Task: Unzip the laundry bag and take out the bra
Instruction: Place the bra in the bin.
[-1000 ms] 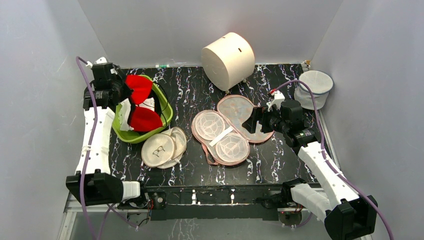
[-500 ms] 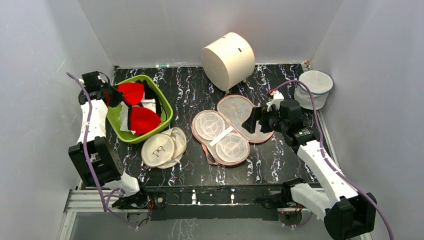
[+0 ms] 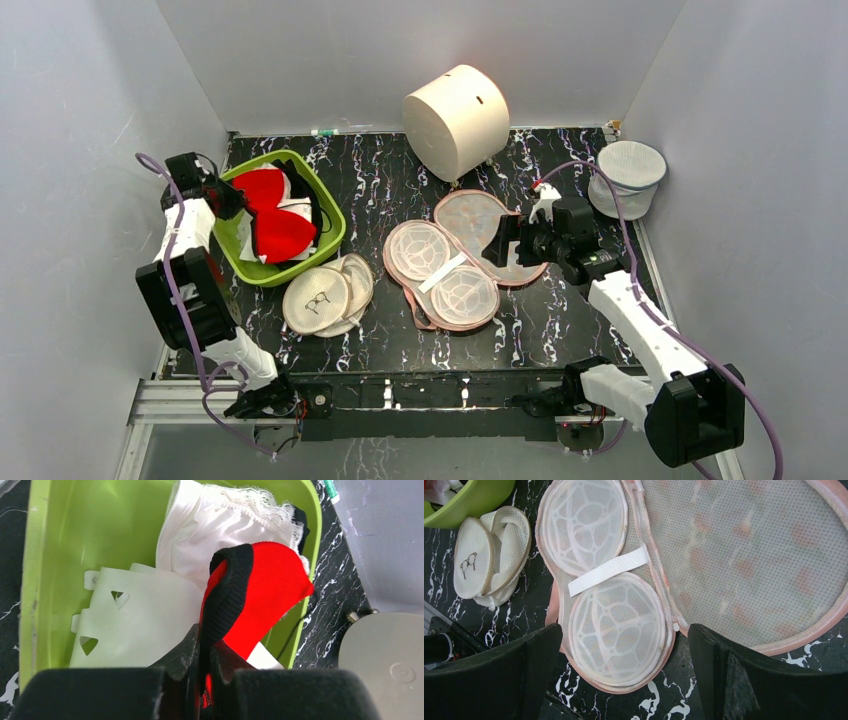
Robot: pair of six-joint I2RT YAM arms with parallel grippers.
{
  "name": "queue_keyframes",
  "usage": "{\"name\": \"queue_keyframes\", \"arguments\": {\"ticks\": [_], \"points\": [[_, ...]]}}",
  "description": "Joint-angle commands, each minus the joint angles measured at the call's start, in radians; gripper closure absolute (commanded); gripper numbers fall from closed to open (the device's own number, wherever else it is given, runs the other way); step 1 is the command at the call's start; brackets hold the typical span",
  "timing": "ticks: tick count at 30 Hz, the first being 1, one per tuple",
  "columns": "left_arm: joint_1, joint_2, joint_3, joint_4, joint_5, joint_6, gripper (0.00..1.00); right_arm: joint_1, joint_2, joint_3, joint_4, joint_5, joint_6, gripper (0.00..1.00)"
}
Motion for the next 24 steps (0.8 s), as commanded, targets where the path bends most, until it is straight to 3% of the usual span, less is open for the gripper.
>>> {"name": "queue_keyframes", "arguments": {"ticks": [1,3,7,15,19,22,24], "points": [[0.005,0.015,-0.016,0.07,0.048,0.016,1.0,0.004,0.018,0.01,0.034,0.004,-0.001,0.02],[0.005,0.013,-0.039,0.095,0.037,0.025,0.99,0.004,0.027,0.01,0.031,0.007,-0.002,0.02],[0.005,0.009,-0.075,0.118,0.007,0.049,0.87,0.005,0.053,0.013,0.024,0.021,-0.002,0.02],[0.014,-0.006,-0.082,0.137,0.047,0.057,0.36,0.004,0.101,0.022,0.008,0.049,-0.003,0.02],[0.016,-0.062,-0.095,0.15,0.026,0.079,0.16,0.004,0.111,0.026,-0.002,0.058,-0.003,0.02],[0.016,-0.114,-0.104,0.156,0.008,0.101,0.04,0.004,0.114,0.031,-0.014,0.057,0.0,0.02],[0.017,-0.156,-0.134,0.193,0.012,0.101,0.02,0.004,0.114,0.043,-0.028,0.067,0.006,0.02]]}}
